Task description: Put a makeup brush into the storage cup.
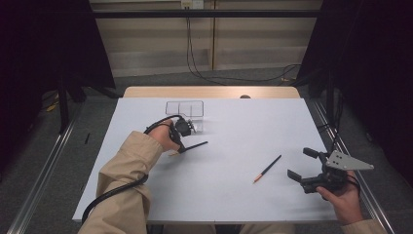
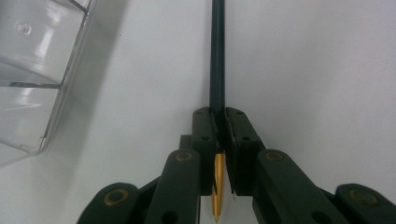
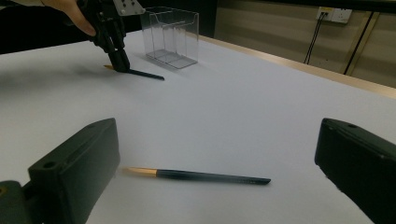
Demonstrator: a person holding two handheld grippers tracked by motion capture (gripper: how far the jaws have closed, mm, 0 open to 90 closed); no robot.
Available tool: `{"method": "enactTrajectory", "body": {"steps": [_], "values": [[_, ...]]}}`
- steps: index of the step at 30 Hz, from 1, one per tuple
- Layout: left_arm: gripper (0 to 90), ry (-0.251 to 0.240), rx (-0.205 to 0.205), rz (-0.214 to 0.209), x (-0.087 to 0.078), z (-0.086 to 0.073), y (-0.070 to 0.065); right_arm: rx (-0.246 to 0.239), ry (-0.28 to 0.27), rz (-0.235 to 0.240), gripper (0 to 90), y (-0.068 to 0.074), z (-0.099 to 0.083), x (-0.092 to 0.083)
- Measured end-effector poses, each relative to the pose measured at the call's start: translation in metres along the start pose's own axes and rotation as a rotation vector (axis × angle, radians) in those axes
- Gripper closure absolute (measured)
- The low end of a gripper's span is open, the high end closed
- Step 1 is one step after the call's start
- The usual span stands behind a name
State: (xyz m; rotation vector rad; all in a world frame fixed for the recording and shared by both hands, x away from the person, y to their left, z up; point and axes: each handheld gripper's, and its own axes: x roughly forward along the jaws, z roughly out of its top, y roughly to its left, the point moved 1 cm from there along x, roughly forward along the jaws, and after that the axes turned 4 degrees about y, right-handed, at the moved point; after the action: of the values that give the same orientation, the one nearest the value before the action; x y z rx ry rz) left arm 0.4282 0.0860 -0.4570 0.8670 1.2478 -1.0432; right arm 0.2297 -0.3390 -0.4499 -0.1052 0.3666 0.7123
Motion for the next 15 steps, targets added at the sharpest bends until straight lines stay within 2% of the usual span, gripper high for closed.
{"method": "enactTrajectory", "body": {"steps": [1,3,4,8,15], "values": [[83.5,-0.010,-0.004,0.002,0.000,-0.001,0.000,0.000,0.002,-0.001,0.0,0.000,0.000,0.000],[83.5,-0.033,-0.011,-0.030,0.000,-0.003,0.000,0.001,0.004,-0.001,0.0,0.000,0.000,0.000],[83.5,-0.052,0.000,-0.043,-0.001,-0.004,0.000,0.001,0.004,-0.001,0.0,0.000,0.000,0.000],[83.4,-0.087,0.002,-0.061,-0.004,-0.005,-0.005,0.002,0.005,0.003,0.0,0.000,0.000,0.001],[83.5,-0.105,0.046,-0.069,-0.013,0.000,-0.014,-0.007,0.023,0.008,0.0,0.001,0.000,0.004]]}}
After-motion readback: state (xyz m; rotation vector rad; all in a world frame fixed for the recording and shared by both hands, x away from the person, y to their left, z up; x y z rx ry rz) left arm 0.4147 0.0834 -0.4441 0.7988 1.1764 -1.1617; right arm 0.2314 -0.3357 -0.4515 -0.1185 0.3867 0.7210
